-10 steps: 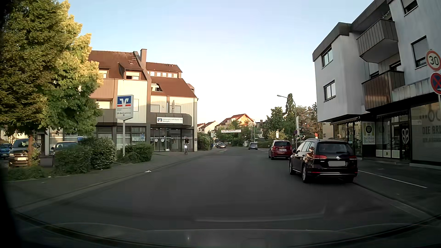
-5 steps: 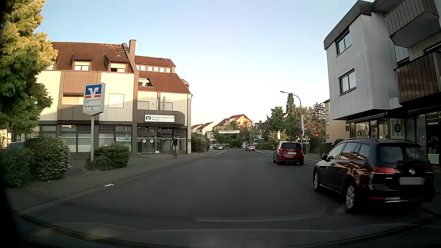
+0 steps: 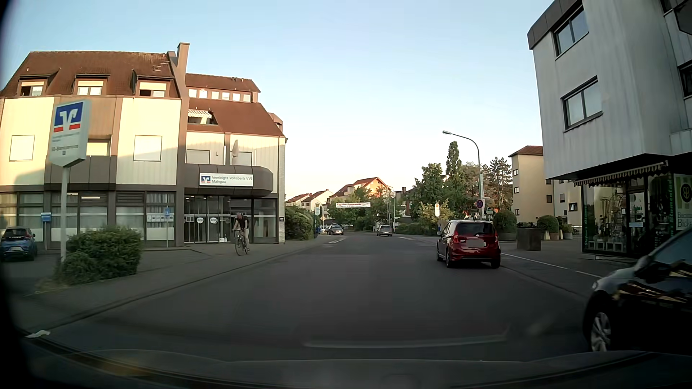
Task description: Follow the waypoints while adhering to traffic rules and regulations
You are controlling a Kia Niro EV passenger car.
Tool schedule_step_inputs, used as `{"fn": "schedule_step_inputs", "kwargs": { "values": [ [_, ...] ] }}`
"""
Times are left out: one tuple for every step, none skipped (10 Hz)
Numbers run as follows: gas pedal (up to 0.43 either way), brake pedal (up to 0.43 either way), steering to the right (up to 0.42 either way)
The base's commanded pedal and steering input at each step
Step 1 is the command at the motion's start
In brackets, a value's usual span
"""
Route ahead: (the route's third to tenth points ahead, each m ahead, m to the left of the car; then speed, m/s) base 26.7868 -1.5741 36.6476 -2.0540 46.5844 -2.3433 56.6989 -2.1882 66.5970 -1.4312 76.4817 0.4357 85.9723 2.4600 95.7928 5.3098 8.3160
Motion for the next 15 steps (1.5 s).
{"fn": "schedule_step_inputs", "kwargs": {
  "values": [
    [0.039, 0.030, 0.015],
    [0.039, 0.030, 0.015],
    [0.039, 0.030, 0.015],
    [0.039, 0.030, 0.015],
    [0.039, 0.030, 0.015],
    [0.039, 0.030, 0.015],
    [0.039, 0.030, 0.015],
    [0.039, 0.030, 0.015],
    [0.039, 0.030, 0.015],
    [0.039, 0.030, 0.015],
    [0.039, 0.030, 0.015],
    [0.039, 0.030, 0.015],
    [0.039, 0.030, 0.015],
    [0.039, 0.030, 0.017],
    [0.039, 0.030, 0.019]
  ]
}}
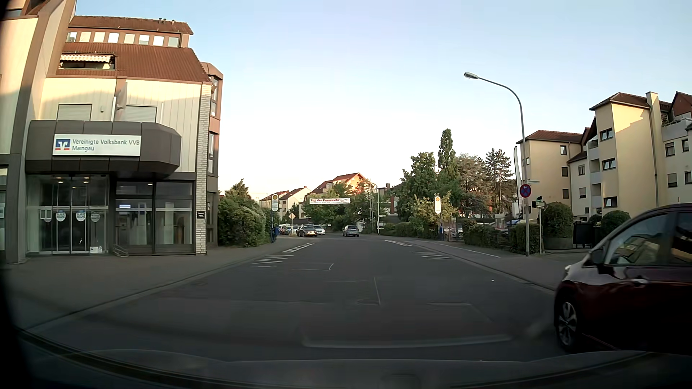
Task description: Follow the waypoints while adhering to traffic rules and regulations
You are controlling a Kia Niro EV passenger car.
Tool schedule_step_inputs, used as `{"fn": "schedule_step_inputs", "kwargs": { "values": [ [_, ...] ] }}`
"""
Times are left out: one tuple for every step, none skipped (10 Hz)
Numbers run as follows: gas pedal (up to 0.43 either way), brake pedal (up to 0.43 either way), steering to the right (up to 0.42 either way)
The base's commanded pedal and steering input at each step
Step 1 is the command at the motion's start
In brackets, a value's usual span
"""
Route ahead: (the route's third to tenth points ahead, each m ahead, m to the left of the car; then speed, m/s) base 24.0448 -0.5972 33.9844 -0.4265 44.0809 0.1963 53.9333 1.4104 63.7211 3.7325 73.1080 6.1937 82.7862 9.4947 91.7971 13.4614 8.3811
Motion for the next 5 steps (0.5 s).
{"fn": "schedule_step_inputs", "kwargs": {
  "values": [
    [0.039, 0.030, 0.019],
    [0.039, 0.030, 0.020],
    [0.039, 0.030, 0.020],
    [0.039, 0.030, 0.020],
    [0.039, 0.030, 0.020]
  ]
}}
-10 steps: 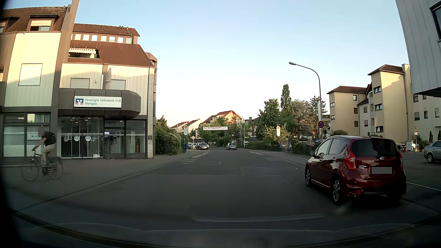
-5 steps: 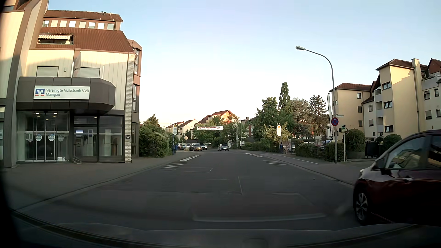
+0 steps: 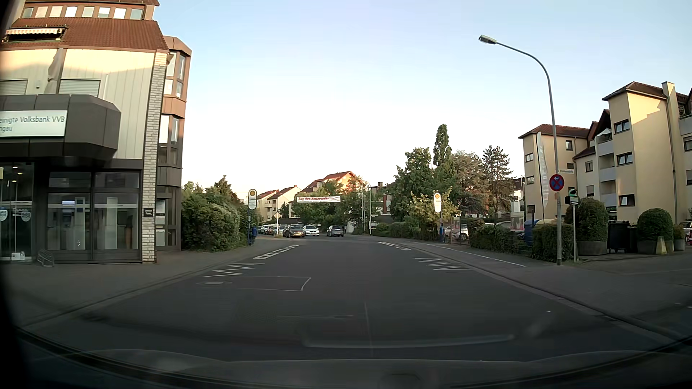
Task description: Follow the waypoints while adhering to traffic rules and regulations
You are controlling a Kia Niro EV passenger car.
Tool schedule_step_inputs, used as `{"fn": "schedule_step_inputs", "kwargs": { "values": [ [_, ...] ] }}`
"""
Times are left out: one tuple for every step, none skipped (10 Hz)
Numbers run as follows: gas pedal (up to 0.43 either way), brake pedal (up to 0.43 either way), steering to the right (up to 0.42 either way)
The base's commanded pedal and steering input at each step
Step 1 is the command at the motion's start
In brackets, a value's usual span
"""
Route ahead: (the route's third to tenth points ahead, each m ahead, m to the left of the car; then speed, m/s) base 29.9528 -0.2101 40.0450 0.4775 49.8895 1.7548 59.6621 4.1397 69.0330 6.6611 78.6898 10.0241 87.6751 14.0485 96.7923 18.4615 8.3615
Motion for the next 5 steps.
{"fn": "schedule_step_inputs", "kwargs": {
  "values": [
    [0.039, 0.030, 0.019],
    [0.039, 0.030, 0.019],
    [0.039, 0.030, 0.020],
    [0.039, 0.030, 0.019],
    [0.028, 0.030, 0.019]
  ]
}}
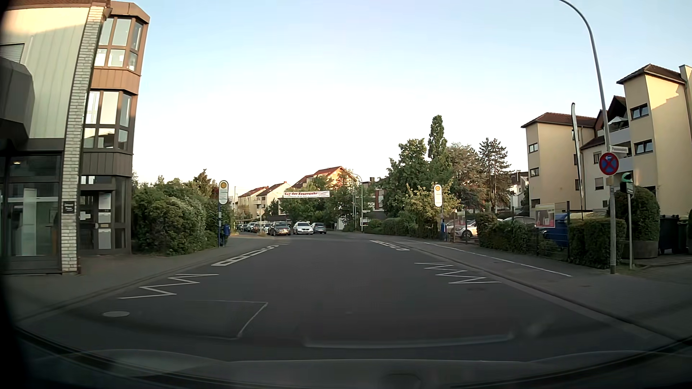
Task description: Follow the waypoints while adhering to traffic rules and regulations
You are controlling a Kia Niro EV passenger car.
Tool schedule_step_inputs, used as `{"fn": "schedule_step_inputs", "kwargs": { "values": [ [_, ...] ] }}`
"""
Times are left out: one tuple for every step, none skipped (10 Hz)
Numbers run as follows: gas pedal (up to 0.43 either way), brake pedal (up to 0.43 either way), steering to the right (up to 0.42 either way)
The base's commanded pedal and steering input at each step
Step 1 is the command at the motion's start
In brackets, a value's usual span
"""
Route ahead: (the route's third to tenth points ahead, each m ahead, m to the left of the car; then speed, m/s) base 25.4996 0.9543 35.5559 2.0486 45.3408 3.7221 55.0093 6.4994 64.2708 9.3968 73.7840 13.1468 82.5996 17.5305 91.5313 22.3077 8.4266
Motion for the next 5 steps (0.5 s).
{"fn": "schedule_step_inputs", "kwargs": {
  "values": [
    [0.028, 0.030, 0.019],
    [0.028, 0.030, 0.019],
    [0.028, 0.030, 0.018],
    [0.028, 0.030, 0.018],
    [0.028, 0.030, 0.016]
  ]
}}
